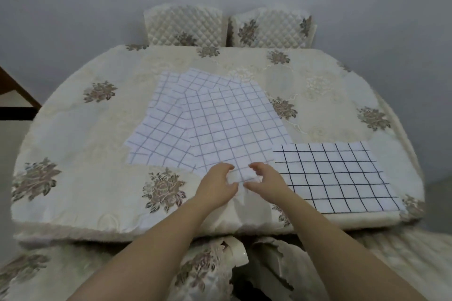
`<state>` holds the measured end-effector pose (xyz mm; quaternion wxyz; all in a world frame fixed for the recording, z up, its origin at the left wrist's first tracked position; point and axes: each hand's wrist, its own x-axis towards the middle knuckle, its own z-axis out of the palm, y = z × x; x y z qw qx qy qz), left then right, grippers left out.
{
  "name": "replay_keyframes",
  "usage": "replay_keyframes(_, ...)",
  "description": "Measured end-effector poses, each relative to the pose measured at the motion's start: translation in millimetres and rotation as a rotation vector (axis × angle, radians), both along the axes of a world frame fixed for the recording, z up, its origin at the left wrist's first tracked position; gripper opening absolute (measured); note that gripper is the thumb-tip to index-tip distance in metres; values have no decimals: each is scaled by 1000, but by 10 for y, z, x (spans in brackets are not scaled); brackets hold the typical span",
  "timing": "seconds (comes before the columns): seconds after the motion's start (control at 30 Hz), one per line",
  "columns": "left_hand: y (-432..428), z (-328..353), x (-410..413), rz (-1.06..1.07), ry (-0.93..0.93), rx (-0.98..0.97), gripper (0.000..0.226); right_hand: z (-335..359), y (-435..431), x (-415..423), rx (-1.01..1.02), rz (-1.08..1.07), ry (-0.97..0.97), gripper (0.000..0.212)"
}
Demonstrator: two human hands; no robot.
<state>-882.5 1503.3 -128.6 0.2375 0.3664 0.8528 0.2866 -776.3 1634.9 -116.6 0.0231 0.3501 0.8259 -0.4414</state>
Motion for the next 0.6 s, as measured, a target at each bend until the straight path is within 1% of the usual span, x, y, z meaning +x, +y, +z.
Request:
replay_keyframes(0.1, 38, -135, 46, -231, 131, -115, 73, -49, 36, 39, 167, 175, -122, 73)
replay_keyframes(0.17, 103, -201, 37, -328, 243, -191, 79, -100, 94, 35, 228, 257, -198, 78)
replay_keyframes(0.23, 175, -259, 25, -389, 292, -264, 79, -152, 153, 21, 270, 339, -256, 80)
replay_keyframes(0.37, 280, -364, 14, -444, 342, -353, 75, -236, 222, -25, 402, 482, -299, 72)
replay_keyframes(0.53, 366, -434, 77, -382, 430, -295, 61, -363, 247, -69, 548, 531, -241, 63)
replay_keyframes(0.6, 384, -458, 76, -350, 430, -259, 56, -387, 227, -83, 563, 537, -199, 55)
